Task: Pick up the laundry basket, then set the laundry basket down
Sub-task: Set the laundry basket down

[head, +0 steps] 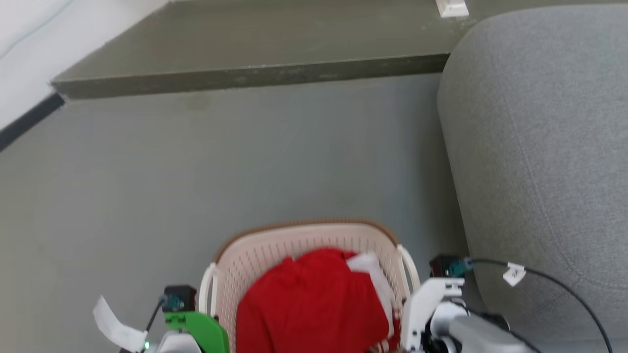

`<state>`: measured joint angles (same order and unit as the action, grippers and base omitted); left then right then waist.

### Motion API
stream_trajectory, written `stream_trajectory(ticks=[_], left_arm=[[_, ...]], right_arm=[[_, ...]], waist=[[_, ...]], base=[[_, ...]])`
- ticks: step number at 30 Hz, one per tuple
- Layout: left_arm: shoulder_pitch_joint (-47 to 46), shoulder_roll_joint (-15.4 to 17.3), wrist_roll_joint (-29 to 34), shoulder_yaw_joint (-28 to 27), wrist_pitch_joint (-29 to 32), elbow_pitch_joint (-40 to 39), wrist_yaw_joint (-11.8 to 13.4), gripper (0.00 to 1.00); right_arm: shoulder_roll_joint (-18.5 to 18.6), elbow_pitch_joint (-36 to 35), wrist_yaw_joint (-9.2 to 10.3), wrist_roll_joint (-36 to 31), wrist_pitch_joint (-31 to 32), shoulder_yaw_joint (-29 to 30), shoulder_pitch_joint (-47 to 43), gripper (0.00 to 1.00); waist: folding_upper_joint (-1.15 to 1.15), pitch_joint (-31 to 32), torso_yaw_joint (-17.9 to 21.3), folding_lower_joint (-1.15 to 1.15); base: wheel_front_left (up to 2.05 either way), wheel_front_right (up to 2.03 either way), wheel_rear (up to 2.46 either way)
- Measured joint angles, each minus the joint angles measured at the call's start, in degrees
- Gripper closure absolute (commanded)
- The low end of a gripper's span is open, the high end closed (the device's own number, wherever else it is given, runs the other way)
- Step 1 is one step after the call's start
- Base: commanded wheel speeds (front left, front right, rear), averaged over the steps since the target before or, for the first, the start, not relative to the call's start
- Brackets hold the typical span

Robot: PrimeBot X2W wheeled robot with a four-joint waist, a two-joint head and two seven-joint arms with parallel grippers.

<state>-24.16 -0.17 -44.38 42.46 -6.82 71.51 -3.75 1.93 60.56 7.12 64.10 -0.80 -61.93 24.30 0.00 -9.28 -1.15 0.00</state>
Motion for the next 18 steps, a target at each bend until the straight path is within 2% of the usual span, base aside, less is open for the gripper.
stream_trajectory(ticks=[15,18], left_arm=[[-12.85,0.19,-0.77,-3.07,-3.86,-2.03,2.31,1.00],[-15.16,0.25,-0.73,-3.19,-4.16,-2.72,3.48,1.00]], right_arm=[[0.71,0.32,0.09,-1.41,-3.71,0.75,15.52,1.00],[0.83,0.45,0.11,-1.66,-4.23,1.07,18.28,1.00]], waist=[[0.00,-8.94,0.59,0.00],[0.00,-11.09,0.74,0.00]], base=[[0.00,0.00,0.00],[0.00,0.00,0.00]])
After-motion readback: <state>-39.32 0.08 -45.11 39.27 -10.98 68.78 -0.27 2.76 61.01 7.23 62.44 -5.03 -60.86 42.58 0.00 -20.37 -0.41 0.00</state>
